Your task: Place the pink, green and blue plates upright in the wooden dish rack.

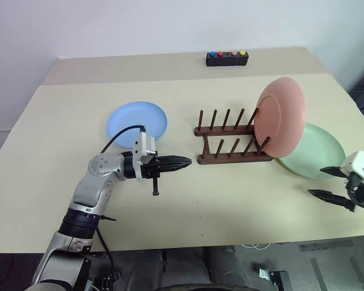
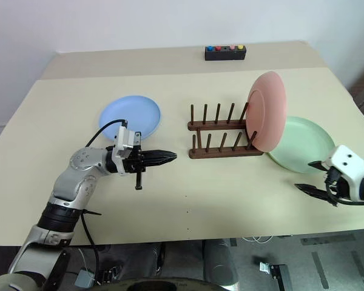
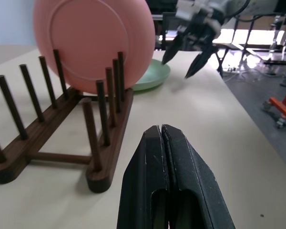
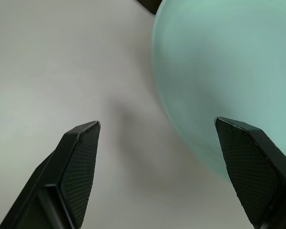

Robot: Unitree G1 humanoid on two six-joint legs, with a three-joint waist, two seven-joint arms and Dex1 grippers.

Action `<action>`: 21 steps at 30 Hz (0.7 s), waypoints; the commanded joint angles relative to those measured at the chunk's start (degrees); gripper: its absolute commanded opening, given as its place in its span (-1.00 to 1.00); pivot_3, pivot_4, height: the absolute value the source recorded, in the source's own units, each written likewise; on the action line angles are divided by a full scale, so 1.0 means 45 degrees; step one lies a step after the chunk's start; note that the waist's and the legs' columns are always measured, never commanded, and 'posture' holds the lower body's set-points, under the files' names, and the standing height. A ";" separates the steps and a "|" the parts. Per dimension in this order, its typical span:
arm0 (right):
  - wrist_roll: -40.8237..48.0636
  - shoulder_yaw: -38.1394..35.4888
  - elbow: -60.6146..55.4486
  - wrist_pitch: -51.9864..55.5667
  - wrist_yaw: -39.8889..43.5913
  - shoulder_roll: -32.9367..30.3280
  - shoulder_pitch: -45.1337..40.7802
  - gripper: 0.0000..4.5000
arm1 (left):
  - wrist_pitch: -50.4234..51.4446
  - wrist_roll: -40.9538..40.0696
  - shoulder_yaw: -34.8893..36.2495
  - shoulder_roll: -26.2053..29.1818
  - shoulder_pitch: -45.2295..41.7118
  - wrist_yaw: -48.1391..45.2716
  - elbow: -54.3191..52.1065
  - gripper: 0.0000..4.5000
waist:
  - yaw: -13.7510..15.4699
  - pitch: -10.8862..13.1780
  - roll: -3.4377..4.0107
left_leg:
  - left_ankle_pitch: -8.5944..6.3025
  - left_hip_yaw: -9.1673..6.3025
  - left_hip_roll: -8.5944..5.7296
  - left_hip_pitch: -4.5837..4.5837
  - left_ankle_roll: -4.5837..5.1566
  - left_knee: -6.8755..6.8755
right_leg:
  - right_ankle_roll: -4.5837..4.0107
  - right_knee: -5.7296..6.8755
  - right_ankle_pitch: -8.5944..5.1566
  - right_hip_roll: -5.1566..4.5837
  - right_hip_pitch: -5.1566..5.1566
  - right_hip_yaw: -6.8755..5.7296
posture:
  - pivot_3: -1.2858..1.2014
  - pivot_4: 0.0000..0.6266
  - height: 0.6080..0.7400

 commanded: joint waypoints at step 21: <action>-0.2374 0.0829 0.3039 -0.2969 -0.1884 -0.0980 -0.2220 -0.98 | -0.0426 -0.0059 0.0260 0.0182 0.0532 0.0245 -0.0532 -1.00 | 0.0112 -0.0002 0.0003 | -0.0004 -0.0014 -0.0007 -0.0004 0.0006 0.0044 | 0.0003 0.0004 0.0003 -0.0005 0.0023 -0.0009 | 0.03 -0.52 1.00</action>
